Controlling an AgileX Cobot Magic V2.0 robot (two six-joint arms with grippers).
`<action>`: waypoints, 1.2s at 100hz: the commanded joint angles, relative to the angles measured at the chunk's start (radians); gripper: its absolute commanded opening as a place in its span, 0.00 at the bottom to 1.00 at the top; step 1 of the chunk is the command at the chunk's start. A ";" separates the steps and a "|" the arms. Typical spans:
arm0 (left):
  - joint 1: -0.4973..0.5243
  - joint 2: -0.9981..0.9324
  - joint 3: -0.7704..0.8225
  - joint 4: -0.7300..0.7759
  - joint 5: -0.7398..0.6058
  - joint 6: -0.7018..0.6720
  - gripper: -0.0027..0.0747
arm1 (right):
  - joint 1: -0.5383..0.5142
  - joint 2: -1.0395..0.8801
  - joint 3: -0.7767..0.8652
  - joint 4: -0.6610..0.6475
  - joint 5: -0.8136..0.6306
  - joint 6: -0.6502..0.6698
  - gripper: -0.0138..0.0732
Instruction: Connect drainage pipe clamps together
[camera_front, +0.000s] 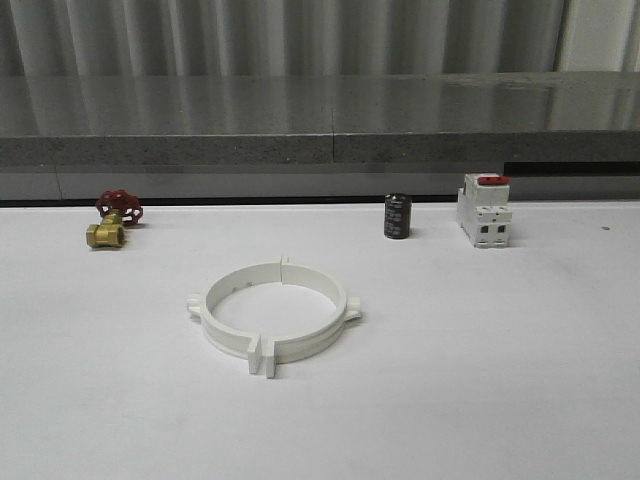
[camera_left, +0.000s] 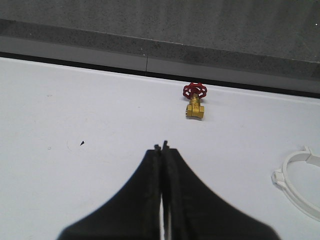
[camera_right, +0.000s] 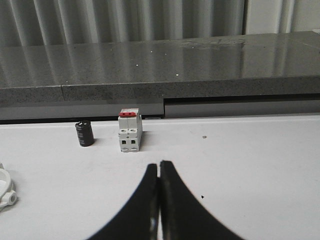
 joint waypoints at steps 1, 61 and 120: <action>0.003 0.007 -0.026 -0.001 -0.069 -0.006 0.01 | 0.002 -0.021 -0.016 0.000 -0.081 -0.011 0.08; 0.026 0.007 0.022 -0.188 -0.259 0.173 0.01 | 0.002 -0.021 -0.016 0.000 -0.081 -0.011 0.08; 0.101 -0.335 0.305 -0.258 -0.360 0.417 0.01 | 0.002 -0.021 -0.016 0.000 -0.081 -0.011 0.08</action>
